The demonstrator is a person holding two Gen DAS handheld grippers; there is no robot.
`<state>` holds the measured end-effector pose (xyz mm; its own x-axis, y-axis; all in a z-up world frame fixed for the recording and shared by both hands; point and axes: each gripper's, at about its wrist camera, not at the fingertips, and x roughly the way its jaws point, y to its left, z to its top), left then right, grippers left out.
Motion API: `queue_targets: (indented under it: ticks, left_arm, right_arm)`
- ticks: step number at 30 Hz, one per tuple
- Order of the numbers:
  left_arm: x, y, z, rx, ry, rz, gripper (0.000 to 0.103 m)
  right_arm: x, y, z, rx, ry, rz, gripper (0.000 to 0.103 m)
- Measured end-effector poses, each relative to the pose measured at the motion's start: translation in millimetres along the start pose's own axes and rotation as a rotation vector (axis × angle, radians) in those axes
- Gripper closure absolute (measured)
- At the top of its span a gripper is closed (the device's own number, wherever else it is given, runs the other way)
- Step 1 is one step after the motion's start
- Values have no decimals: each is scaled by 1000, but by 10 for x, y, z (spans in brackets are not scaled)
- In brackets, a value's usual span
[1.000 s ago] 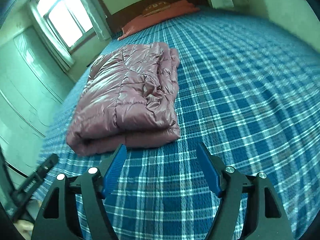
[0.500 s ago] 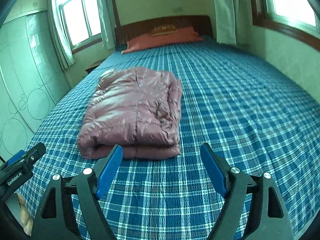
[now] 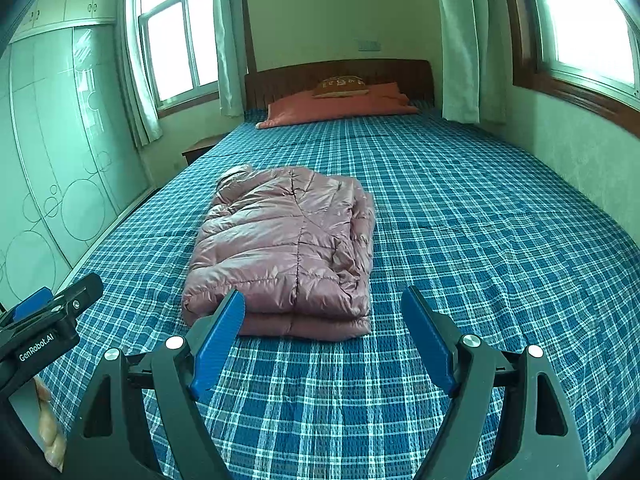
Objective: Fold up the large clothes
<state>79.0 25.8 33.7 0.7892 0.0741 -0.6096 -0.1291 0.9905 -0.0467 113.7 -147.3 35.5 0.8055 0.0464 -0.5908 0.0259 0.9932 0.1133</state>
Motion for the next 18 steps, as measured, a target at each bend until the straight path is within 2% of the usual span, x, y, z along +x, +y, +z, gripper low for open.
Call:
queue_targets:
  ticks: [18]
  left_arm:
    - [26,-18,-22,1,2,13,2]
  right_arm:
    - [9,75,-22,-8,0,10,24]
